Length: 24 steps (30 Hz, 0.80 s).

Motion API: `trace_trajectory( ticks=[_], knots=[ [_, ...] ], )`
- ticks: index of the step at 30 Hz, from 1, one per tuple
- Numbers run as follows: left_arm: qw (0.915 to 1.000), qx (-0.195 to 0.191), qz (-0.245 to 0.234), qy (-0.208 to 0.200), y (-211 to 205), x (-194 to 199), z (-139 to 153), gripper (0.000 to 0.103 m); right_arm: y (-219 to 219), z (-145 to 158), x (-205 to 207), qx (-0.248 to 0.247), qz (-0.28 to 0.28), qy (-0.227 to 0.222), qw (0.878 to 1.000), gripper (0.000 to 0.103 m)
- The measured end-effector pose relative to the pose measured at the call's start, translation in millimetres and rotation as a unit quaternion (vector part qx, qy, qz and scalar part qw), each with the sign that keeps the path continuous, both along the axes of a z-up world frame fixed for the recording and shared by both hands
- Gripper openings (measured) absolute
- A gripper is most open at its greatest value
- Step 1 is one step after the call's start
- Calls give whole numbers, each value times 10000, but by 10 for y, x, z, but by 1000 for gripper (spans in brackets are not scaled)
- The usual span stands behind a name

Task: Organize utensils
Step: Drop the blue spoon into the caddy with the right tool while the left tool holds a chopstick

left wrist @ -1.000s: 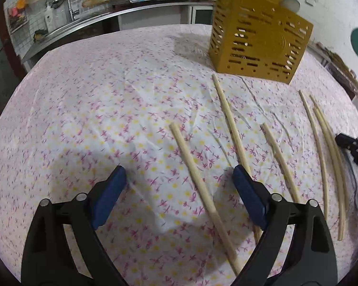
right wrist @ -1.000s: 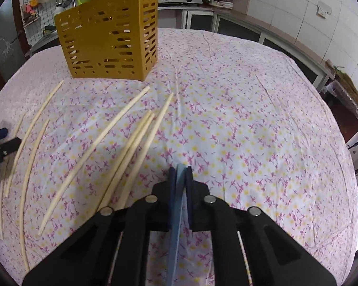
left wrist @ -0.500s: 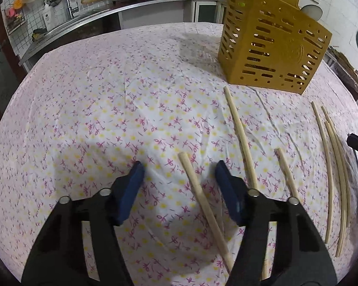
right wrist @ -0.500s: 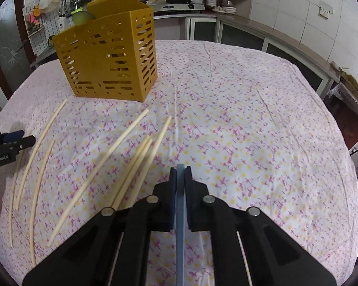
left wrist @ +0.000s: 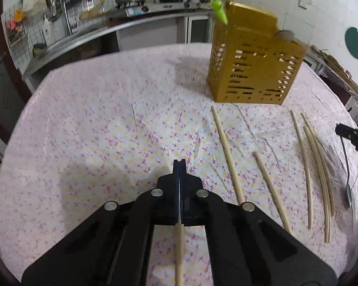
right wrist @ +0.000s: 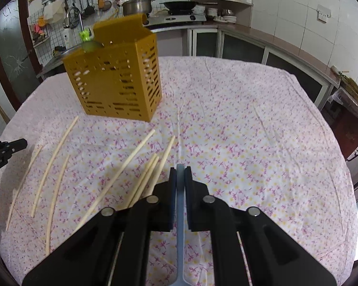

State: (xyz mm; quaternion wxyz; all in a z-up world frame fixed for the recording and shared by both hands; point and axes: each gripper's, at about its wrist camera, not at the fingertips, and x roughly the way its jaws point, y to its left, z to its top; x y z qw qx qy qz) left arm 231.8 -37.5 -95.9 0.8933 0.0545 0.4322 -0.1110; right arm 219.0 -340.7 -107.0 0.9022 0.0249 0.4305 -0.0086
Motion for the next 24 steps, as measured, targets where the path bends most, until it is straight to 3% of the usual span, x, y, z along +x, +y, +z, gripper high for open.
trace_trajectory(
  ticks=[8, 11, 14, 20, 24],
  knots=[
    [9982, 136, -164, 568, -101, 132, -297, 0, -62, 27, -44, 73, -62, -25, 10000, 7],
    [9982, 383, 34, 450, -77, 166, -338, 8, -78, 19, -51, 107, -76, -34, 9999, 7],
    [9983, 327, -21, 478, -41, 187, -402, 9, -91, 12, -54, 115, -72, -45, 9999, 8],
    [9971, 634, -198, 369, -114, 131, -440, 7, -106, -5, -37, 183, -60, -12, 9998, 8],
    [9978, 304, -162, 565, -25, 182, -401, 4, -50, 41, -42, 195, -4, -79, 9998, 7]
  ],
)
